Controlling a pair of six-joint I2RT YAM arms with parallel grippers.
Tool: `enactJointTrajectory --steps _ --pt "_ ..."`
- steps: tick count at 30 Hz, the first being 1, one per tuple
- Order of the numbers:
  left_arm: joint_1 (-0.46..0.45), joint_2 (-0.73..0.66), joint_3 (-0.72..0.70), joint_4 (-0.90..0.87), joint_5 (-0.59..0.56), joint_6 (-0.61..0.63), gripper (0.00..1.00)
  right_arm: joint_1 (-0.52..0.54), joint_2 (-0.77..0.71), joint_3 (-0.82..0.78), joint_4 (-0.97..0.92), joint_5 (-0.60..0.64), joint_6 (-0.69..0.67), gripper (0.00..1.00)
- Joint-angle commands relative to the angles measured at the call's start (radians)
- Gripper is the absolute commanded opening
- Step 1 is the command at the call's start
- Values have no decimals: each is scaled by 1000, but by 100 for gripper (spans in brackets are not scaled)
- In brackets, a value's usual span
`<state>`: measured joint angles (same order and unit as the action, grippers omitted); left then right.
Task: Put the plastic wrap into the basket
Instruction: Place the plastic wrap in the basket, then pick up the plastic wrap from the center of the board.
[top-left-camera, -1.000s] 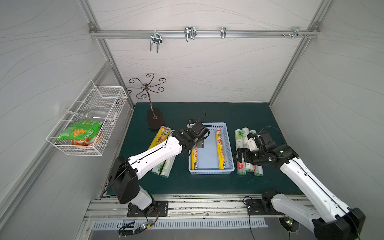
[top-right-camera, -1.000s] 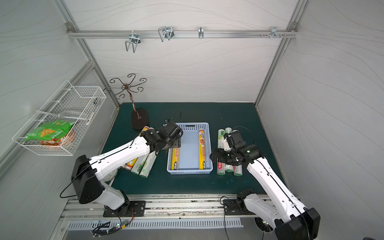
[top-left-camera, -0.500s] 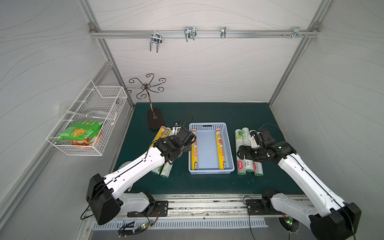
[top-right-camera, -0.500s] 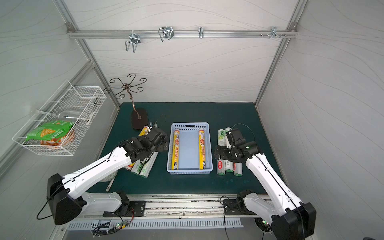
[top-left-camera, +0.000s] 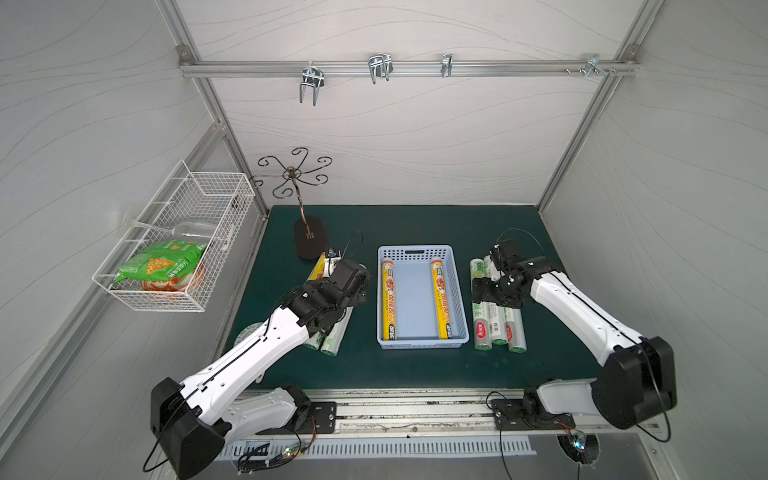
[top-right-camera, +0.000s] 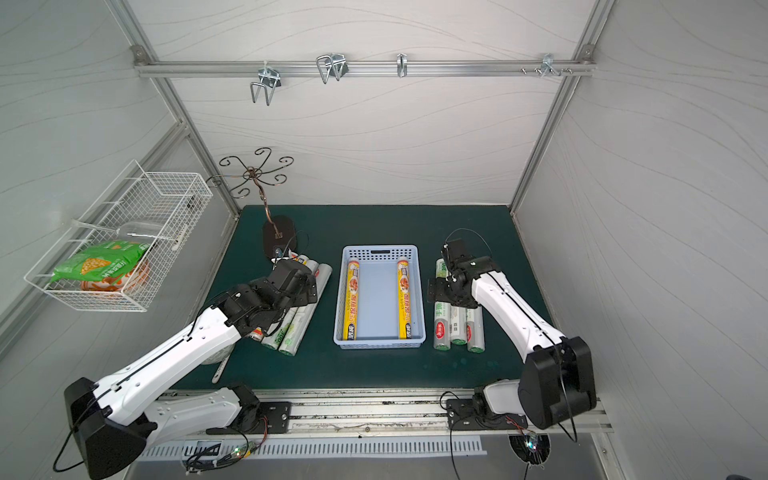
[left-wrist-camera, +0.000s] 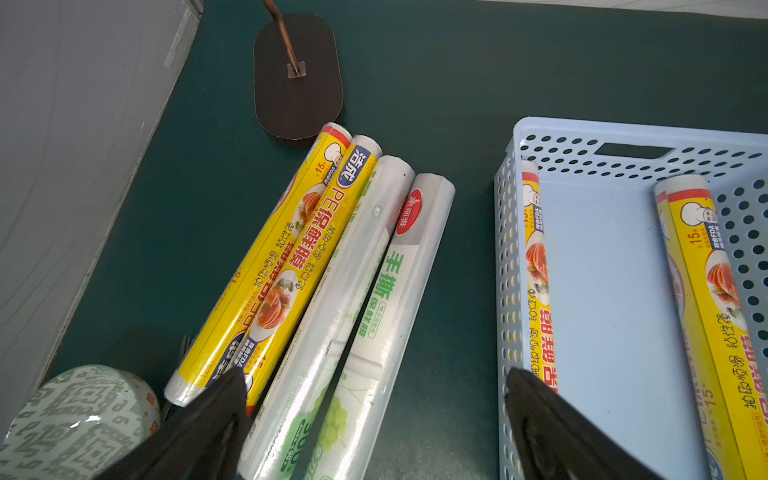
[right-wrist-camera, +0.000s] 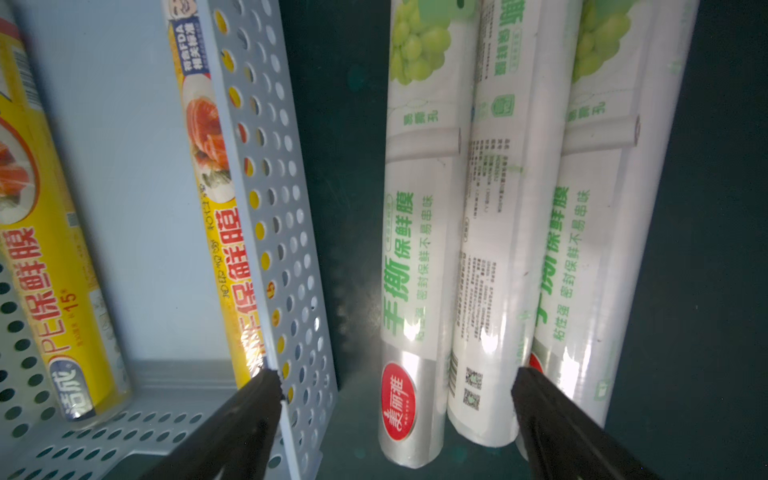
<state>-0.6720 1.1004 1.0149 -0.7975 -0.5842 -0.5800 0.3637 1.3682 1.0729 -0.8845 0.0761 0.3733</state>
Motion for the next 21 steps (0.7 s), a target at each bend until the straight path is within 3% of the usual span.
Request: enactJointTrajectory --steps 1,13,21 --pt "9 -31 -6 7 -26 -3 99 -17 47 36 14 42 -17 91" --pt "15 -47 -8 -13 -26 -6 99 -48 176 49 77 -68 -15 80" --pt "19 -44 -6 -20 -26 -21 99 -55 214 47 96 -77 -15 77"
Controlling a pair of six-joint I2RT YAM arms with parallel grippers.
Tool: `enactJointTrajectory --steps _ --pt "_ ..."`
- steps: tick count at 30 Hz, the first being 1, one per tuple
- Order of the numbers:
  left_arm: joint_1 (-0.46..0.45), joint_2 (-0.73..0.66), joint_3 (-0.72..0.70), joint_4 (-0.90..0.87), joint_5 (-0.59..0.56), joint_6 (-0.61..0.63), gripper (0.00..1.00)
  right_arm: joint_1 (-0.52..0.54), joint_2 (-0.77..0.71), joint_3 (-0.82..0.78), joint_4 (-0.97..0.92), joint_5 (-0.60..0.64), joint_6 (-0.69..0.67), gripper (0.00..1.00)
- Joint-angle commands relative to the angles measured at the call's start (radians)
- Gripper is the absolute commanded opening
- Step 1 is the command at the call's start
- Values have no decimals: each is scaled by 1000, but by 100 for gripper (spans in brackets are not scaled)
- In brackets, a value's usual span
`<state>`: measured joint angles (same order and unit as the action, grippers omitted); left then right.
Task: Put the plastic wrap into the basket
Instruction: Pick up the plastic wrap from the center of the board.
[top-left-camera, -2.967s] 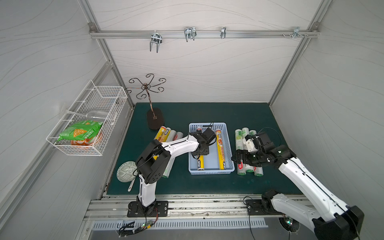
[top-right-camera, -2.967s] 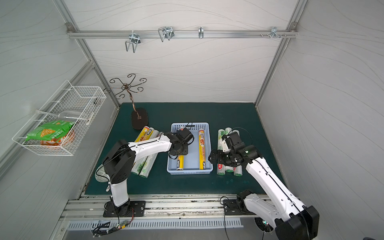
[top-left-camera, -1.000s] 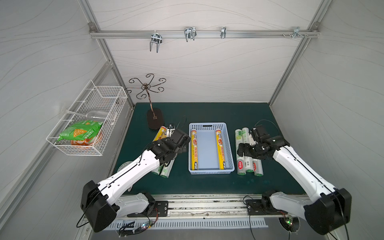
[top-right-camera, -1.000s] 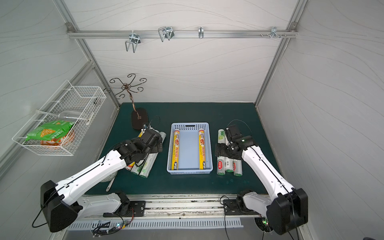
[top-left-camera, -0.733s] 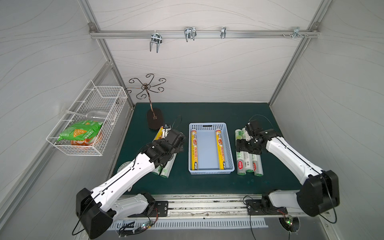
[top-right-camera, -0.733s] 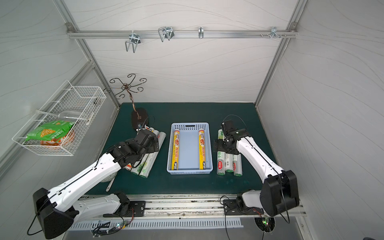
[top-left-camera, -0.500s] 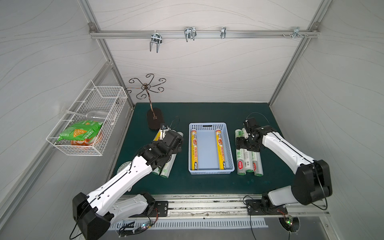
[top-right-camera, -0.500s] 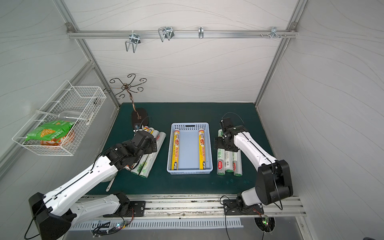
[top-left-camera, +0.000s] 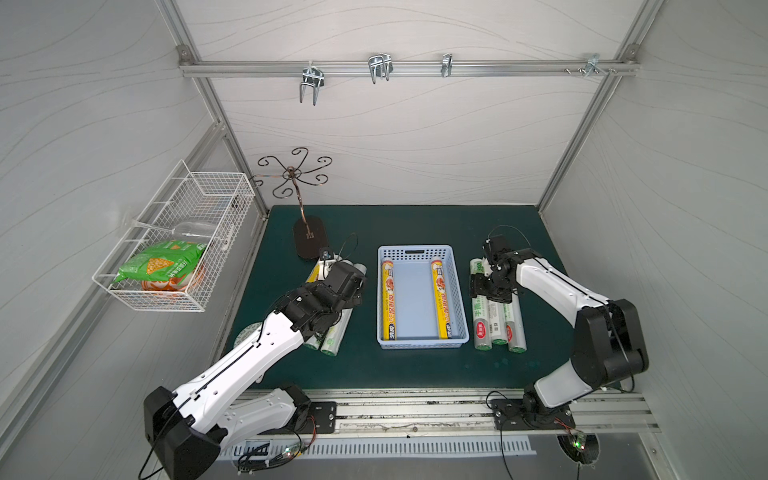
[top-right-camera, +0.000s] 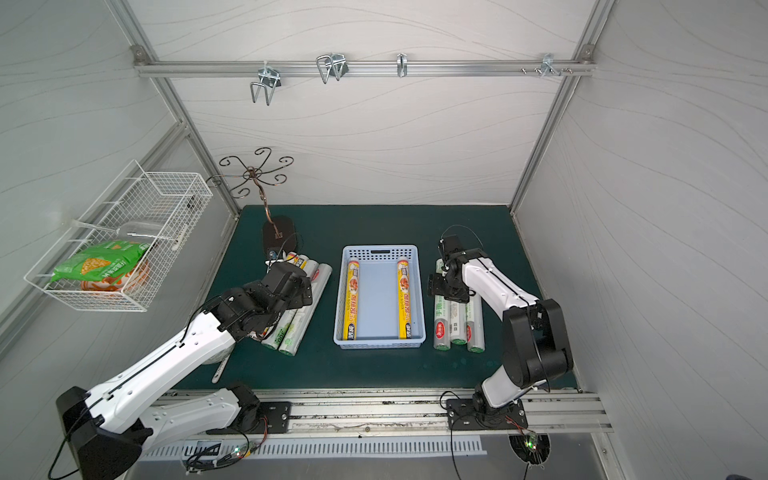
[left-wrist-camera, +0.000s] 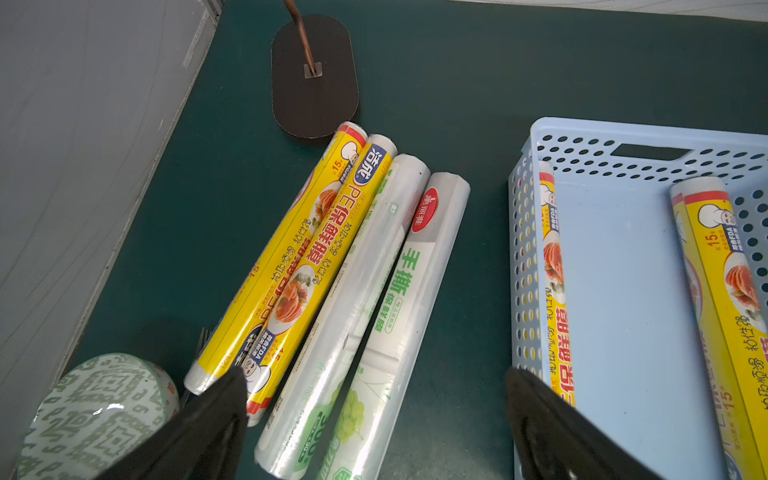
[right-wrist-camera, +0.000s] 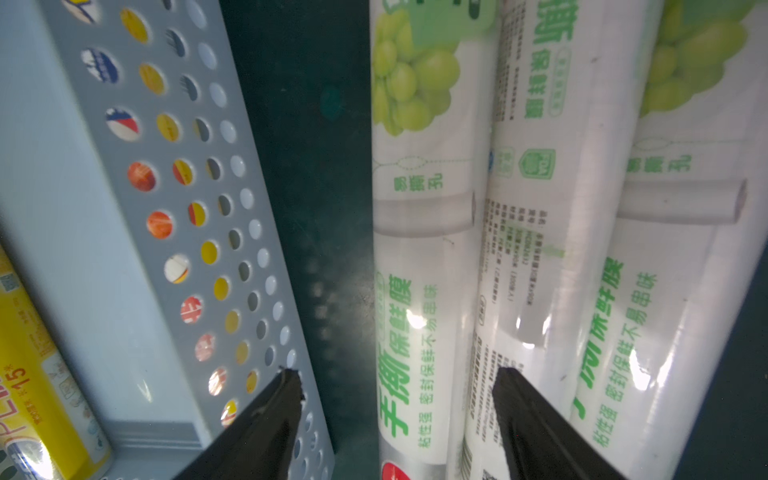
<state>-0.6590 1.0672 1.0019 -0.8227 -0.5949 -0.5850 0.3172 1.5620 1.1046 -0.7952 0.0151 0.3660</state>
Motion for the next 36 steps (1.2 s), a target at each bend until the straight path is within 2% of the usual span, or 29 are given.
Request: enactJointTrajectory --steps 1,12,36 --pt "6 -13 8 6 -14 -18 99 -8 24 13 9 -15 -8 77" --pt "7 -14 1 17 -7 -15 98 -9 79 3 30 -33 -15 75" --pt "33 5 -15 44 15 7 98 -8 205 9 77 -68 -9 65"
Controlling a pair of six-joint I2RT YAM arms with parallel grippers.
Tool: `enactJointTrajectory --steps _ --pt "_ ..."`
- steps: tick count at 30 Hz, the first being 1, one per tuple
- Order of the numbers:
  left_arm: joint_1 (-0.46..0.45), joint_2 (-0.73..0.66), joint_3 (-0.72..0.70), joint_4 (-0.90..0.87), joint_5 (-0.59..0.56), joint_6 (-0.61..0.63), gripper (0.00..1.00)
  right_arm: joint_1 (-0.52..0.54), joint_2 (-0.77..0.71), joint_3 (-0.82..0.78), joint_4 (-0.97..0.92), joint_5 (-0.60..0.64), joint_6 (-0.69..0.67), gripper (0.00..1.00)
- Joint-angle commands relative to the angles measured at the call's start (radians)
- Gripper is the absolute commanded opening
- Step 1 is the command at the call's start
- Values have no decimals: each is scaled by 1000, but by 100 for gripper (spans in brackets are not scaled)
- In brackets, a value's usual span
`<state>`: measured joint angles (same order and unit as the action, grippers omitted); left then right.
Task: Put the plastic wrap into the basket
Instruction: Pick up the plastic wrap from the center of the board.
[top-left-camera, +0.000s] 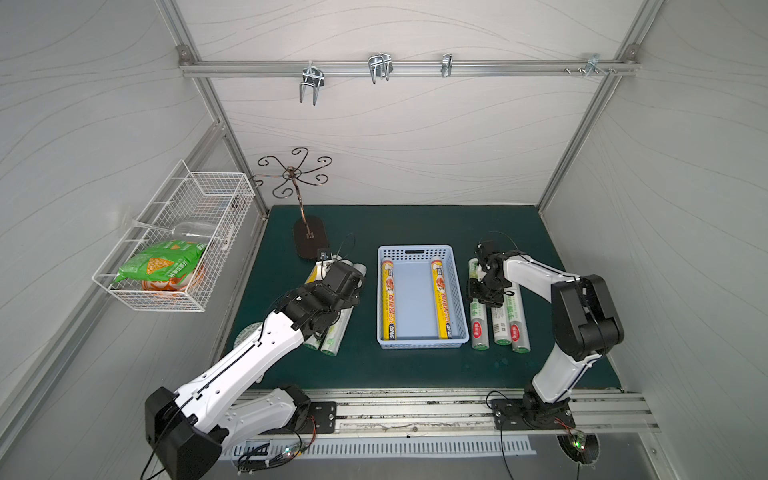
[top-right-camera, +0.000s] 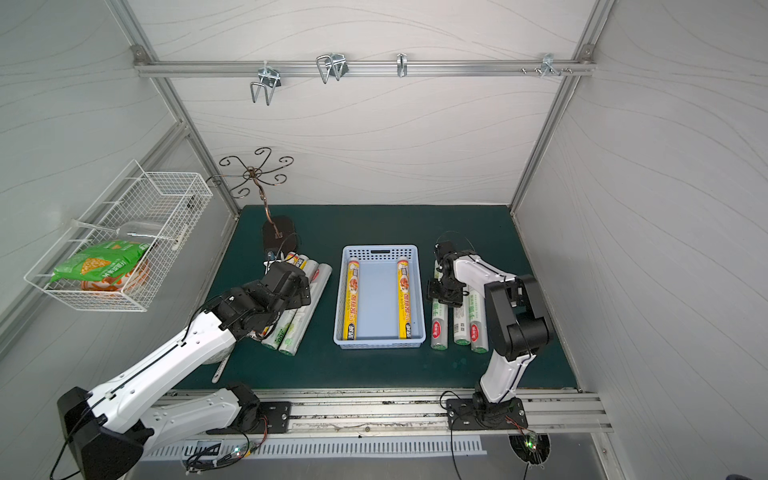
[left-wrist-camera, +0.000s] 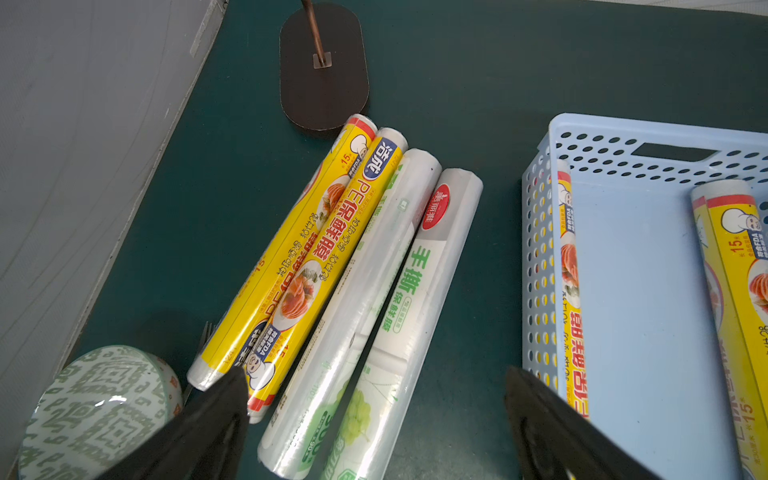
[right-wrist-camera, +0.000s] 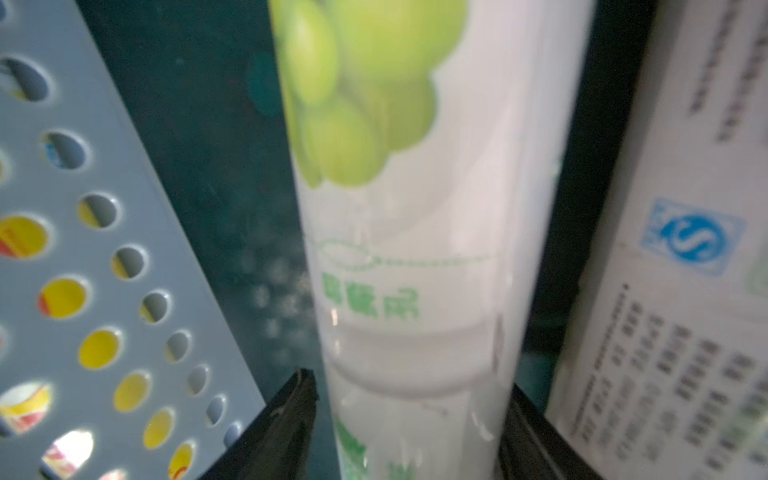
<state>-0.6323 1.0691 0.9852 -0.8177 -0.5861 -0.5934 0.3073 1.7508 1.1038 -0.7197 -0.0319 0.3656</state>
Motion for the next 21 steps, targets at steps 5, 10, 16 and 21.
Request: enactJointTrajectory --steps 5,10,16,21 --pt "10 9 1 42 12 15 98 2 28 14 2 -35 -14 58" --pt "11 8 0 42 15 14 98 1 13 23 -13 -47 -15 50" --pt "16 2 -4 41 18 14 98 1 -46 42 -55 -64 -17 43" --pt "21 -8 -6 39 18 14 98 1 -122 65 -106 -55 -22 38"
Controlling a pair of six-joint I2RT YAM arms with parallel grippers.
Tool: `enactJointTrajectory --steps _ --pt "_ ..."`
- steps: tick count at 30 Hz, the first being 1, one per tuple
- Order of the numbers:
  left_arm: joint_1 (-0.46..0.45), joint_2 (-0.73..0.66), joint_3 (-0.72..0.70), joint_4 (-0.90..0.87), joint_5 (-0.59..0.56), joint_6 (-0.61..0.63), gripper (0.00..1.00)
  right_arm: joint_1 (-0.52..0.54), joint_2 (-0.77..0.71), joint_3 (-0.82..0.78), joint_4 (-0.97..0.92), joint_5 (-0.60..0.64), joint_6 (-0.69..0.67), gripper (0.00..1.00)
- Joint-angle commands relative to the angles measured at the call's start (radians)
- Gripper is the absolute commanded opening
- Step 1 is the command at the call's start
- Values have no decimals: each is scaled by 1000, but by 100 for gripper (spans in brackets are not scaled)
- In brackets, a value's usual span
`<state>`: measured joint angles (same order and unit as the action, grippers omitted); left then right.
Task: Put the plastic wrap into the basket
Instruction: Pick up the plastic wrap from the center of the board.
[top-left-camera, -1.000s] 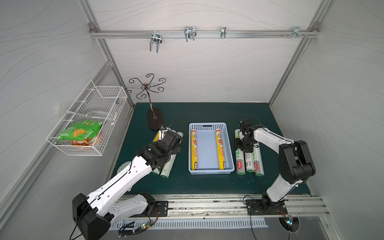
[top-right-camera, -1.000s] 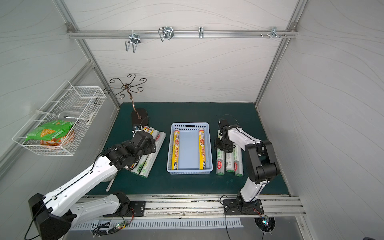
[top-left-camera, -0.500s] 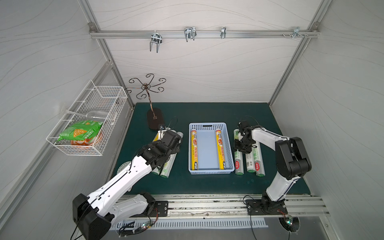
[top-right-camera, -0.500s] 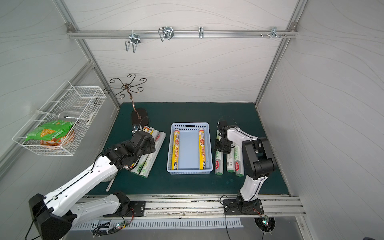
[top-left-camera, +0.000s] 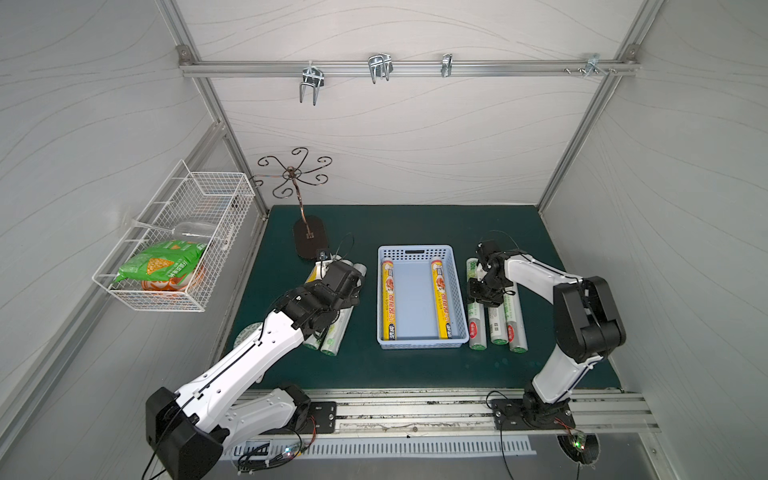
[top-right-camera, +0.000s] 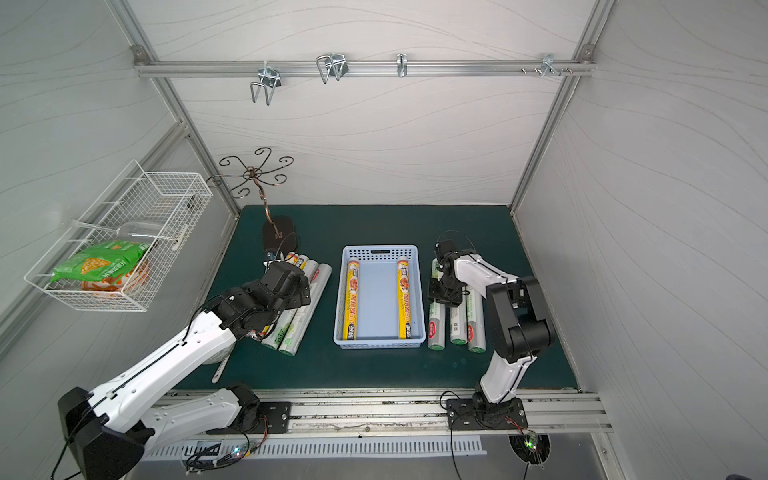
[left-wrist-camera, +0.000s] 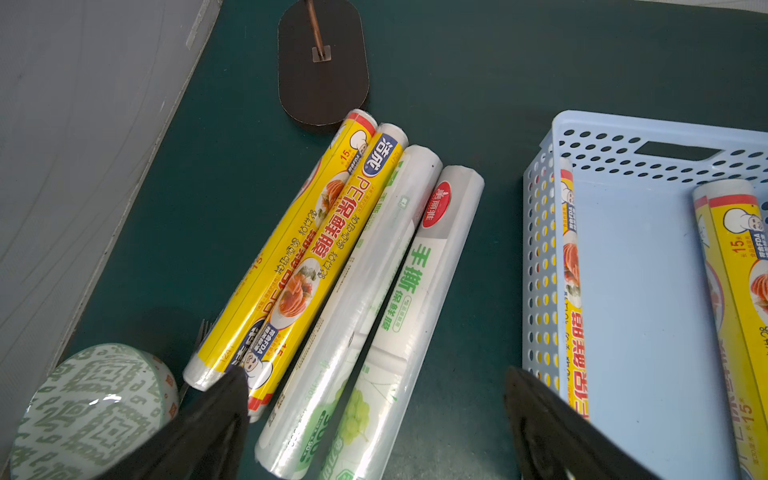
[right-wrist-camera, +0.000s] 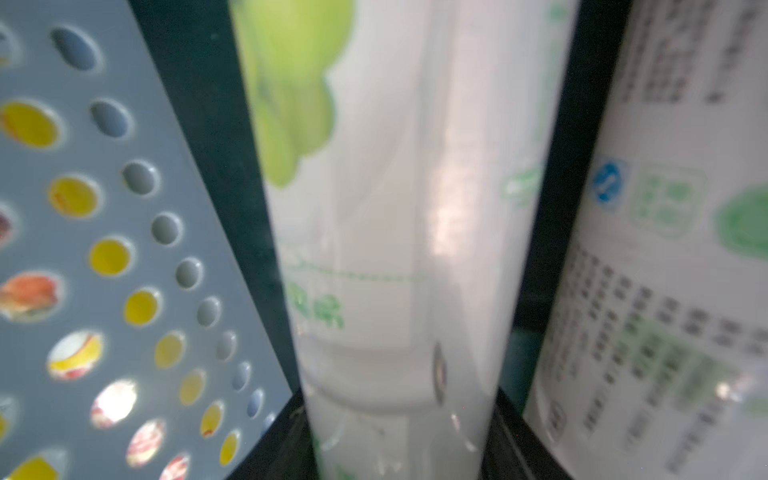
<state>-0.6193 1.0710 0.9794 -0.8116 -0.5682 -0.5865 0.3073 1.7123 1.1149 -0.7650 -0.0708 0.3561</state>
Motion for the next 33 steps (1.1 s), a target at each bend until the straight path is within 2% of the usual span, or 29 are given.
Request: enactJointTrajectory --steps 1,11,18,33 --pt "7 -13 1 31 1 7 98 2 -97 62 -76 -12 -13 38" --pt "11 -39 -6 22 -4 5 98 6 -228 192 -217 -45 -10 37" --pt "13 -46 -7 17 -1 4 98 57 -259 297 -270 -85 13 37" --pt "15 -65 -7 9 -5 1 98 213 -115 397 -166 -142 156 37"
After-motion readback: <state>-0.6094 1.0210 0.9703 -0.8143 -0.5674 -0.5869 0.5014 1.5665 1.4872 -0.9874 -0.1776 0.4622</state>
